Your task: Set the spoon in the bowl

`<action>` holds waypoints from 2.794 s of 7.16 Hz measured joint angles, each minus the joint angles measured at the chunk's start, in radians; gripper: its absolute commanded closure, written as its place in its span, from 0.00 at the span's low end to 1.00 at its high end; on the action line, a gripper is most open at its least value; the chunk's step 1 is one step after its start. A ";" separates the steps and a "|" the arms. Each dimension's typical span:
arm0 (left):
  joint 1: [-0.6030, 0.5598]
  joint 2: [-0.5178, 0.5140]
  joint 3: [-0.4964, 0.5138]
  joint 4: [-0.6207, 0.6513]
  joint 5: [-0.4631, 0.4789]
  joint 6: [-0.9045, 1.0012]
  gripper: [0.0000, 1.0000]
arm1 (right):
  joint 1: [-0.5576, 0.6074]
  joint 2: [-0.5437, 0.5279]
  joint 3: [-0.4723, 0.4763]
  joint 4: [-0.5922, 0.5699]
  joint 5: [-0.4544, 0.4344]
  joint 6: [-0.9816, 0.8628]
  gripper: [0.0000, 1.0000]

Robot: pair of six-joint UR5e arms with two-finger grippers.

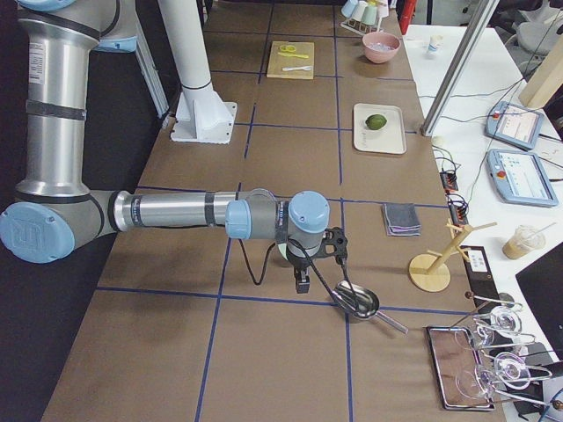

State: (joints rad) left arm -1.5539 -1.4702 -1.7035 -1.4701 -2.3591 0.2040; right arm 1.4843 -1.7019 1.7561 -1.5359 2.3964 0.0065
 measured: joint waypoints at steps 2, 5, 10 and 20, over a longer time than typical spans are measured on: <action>0.000 0.001 0.001 -0.001 0.000 0.000 0.00 | -0.095 -0.007 -0.088 0.276 0.008 0.242 0.01; 0.000 0.001 0.001 -0.002 0.000 0.000 0.00 | -0.221 -0.009 -0.187 0.590 -0.028 0.523 0.23; 0.000 0.004 0.001 0.000 0.000 0.000 0.00 | -0.300 -0.025 -0.208 0.626 -0.045 0.564 0.90; 0.000 0.006 0.004 -0.001 0.000 0.000 0.00 | -0.353 0.098 0.065 0.355 -0.022 0.706 1.00</action>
State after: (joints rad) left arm -1.5539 -1.4645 -1.6996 -1.4711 -2.3593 0.2040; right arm 1.1318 -1.6040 1.8208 -1.1805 2.3742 0.7123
